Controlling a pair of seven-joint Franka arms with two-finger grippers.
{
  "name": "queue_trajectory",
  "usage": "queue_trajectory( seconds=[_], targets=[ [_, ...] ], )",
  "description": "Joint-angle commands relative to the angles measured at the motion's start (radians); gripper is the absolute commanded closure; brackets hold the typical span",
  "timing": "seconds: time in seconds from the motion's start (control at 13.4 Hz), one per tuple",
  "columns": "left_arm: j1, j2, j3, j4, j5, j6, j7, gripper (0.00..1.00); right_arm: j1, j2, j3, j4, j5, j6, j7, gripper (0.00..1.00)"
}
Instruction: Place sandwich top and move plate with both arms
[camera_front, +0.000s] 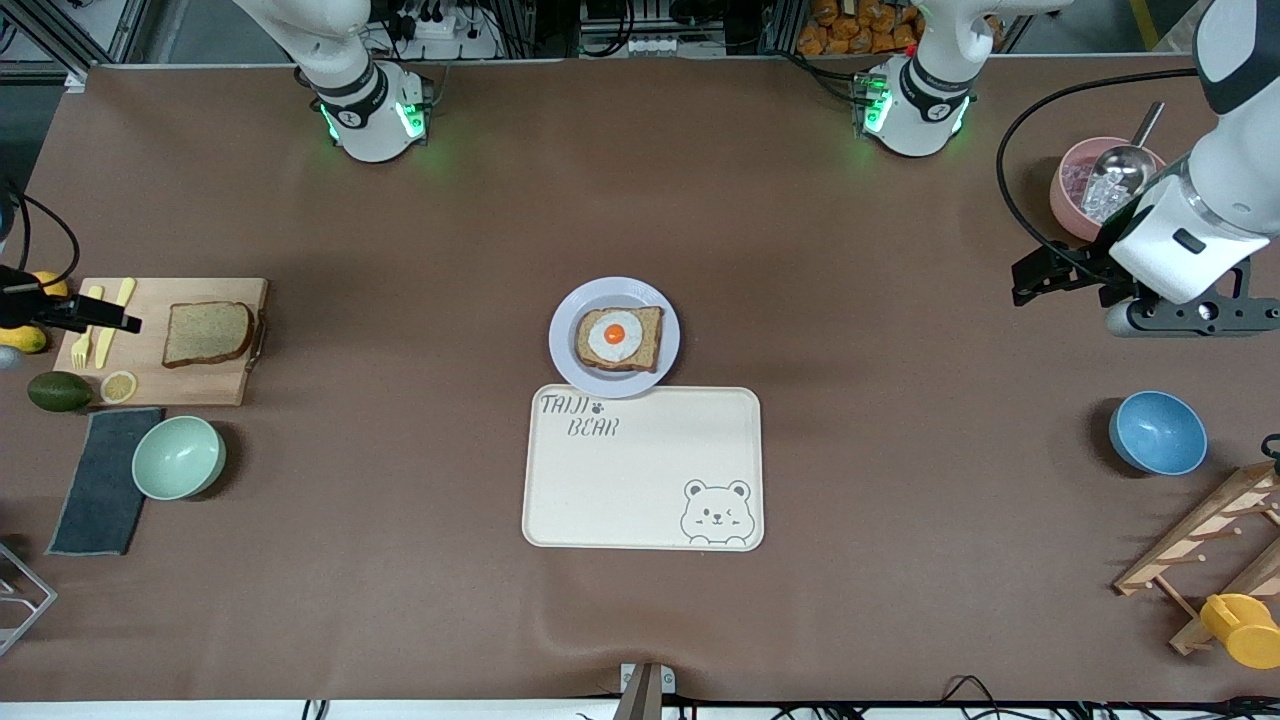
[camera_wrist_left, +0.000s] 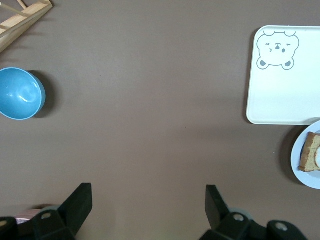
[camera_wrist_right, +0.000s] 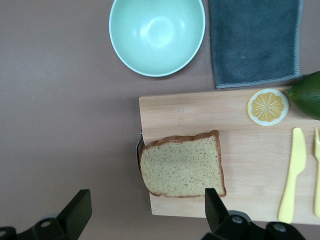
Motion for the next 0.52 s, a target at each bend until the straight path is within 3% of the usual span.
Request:
queue_trajectory(
  seconds=[0.0,0.22,0.45],
  targets=[
    [0.008,0.007,0.000,0.023,-0.010,-0.014,0.017,0.00,-0.074,0.067,0.017,-0.006,0.060,0.041,-0.146,0.00],
    [0.014,0.006,0.003,0.022,-0.018,-0.016,0.019,0.00,-0.114,0.130,0.017,-0.004,0.085,0.084,-0.257,0.00],
    [0.013,0.006,0.003,0.020,-0.019,-0.016,0.017,0.00,-0.136,0.162,0.017,-0.006,0.085,0.101,-0.272,0.08]
  ],
)
